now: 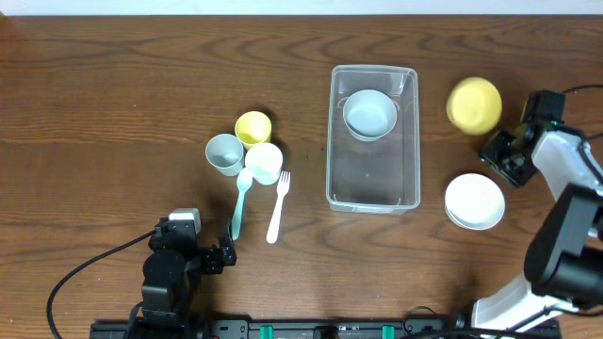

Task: Pack container

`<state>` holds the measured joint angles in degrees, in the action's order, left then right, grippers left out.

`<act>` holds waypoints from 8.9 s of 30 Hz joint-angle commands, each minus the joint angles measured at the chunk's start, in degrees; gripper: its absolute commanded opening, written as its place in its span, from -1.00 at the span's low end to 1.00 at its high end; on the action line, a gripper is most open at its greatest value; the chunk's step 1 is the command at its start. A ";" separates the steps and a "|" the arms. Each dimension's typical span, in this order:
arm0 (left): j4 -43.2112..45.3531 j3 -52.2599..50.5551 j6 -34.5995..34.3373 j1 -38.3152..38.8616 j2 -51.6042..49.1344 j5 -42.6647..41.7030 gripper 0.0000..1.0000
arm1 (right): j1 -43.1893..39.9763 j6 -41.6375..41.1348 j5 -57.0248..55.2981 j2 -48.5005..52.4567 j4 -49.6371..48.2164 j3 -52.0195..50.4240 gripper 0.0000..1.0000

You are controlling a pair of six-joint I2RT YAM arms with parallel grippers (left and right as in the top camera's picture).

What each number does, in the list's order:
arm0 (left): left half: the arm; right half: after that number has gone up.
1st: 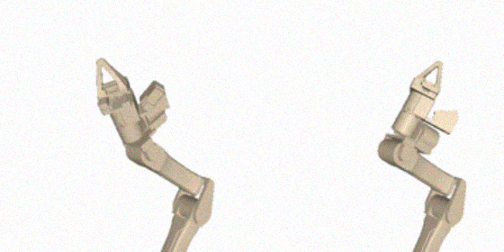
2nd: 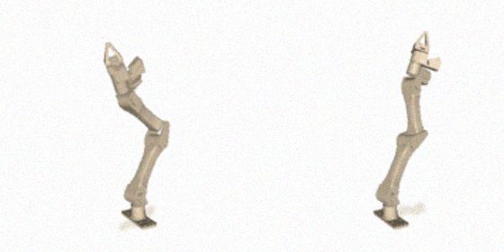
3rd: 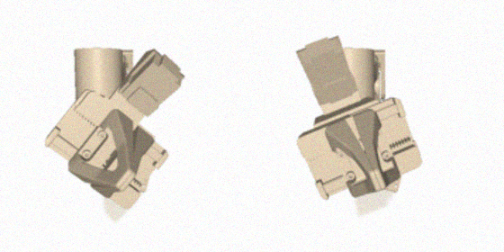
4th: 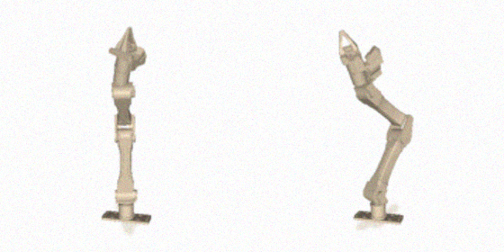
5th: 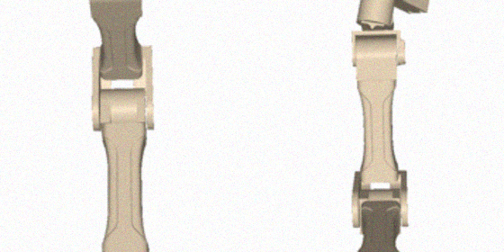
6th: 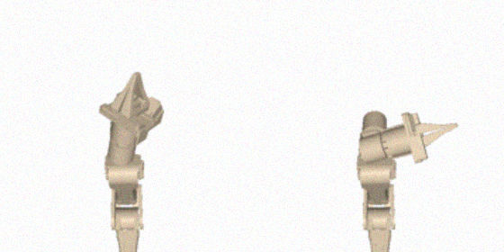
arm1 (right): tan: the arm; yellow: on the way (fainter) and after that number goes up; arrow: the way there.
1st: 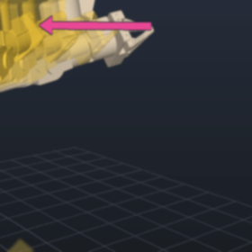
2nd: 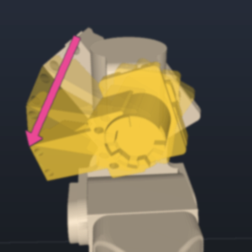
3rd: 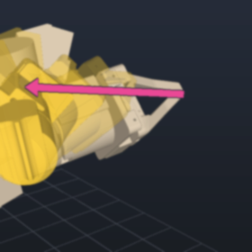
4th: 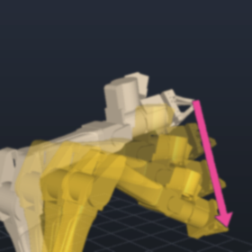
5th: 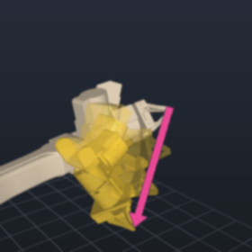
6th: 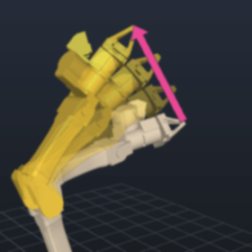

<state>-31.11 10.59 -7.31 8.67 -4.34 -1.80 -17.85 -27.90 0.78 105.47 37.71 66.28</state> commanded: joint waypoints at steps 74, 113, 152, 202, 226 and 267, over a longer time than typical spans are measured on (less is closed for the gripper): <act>0.07 0.11 -0.09 -0.24 0.37 -0.59 0.96 | 21.97 5.22 -3.56 -1.97 28.35 48.76 -0.98; 0.07 0.11 -0.09 -0.24 0.37 -0.59 0.96 | 25.81 1.60 -10.05 -10.58 34.73 35.04 0.35; 0.07 0.11 -0.09 -0.24 0.37 -0.59 0.96 | 1.36 0.22 -4.85 -22.73 16.63 -2.56 -0.97; 0.07 0.11 -0.09 -0.24 0.37 -0.59 0.96 | 15.50 3.78 0.28 -18.75 18.03 24.55 0.38; 0.07 0.11 -0.09 -0.24 0.37 -0.59 0.96 | 25.73 13.14 11.52 -5.09 4.52 15.13 -0.98; 1.46 0.15 -3.39 -0.24 0.37 -4.28 0.96 | -6.93 1.79 13.14 -19.76 23.82 17.59 -0.23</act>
<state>-29.93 10.59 -8.19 8.69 -4.32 -2.83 -21.52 -24.62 14.13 85.14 60.40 83.81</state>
